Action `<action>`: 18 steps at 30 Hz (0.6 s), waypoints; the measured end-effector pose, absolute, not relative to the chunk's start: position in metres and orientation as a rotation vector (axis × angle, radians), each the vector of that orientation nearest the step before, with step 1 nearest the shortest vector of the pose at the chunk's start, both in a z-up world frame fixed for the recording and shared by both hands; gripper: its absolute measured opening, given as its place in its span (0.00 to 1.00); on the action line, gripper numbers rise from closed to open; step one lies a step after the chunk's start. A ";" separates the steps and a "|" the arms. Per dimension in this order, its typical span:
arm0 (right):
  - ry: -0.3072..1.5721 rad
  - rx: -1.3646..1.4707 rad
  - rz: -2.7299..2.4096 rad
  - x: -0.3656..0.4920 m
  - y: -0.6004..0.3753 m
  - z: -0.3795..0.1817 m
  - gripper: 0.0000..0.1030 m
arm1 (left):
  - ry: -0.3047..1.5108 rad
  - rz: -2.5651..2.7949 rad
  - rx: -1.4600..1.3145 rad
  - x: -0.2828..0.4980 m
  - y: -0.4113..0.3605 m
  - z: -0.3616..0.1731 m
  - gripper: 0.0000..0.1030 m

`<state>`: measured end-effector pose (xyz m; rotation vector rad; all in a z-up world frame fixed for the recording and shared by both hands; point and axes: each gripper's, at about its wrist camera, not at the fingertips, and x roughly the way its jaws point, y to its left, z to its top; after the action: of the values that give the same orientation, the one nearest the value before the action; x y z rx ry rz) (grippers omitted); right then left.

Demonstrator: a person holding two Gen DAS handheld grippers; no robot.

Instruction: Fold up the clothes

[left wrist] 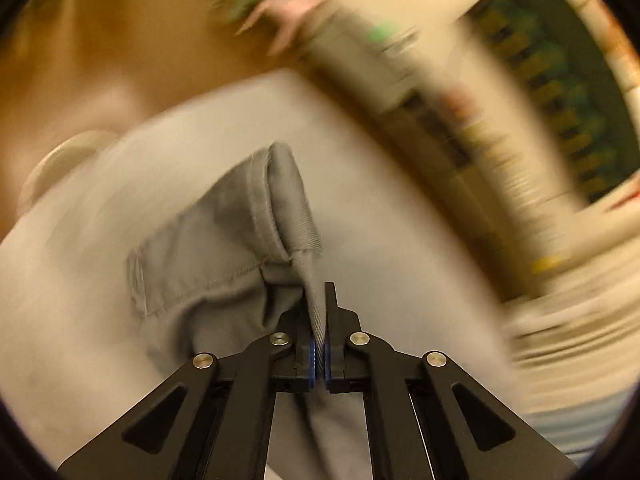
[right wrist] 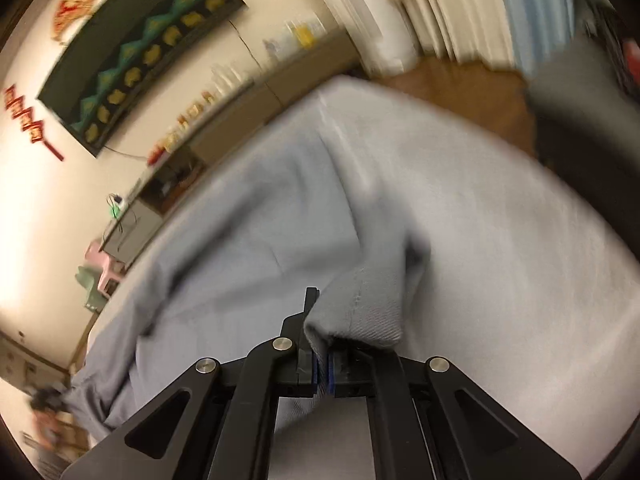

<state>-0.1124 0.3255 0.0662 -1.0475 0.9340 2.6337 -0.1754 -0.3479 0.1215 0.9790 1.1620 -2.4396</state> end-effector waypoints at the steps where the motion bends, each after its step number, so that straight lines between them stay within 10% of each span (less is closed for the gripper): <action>1: 0.940 -0.988 2.658 -0.118 0.331 0.084 0.03 | 1.163 -2.527 0.900 -0.178 -0.345 0.164 0.00; 4: 0.954 -0.804 2.725 -0.135 0.347 0.138 0.02 | 1.174 -2.775 0.626 -0.154 -0.343 0.283 0.00; 8: 0.999 -0.617 2.782 -0.133 0.362 0.185 0.02 | 1.183 -2.900 0.423 -0.073 -0.364 0.313 0.00; 18: 1.054 -1.181 2.447 -0.097 0.348 0.007 0.03 | 1.323 -2.274 1.066 0.045 -0.409 0.002 0.02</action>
<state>-0.0974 0.3480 0.0072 -1.1813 1.0544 2.4466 0.0446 -0.4094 0.0015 1.0662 1.3229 -2.2741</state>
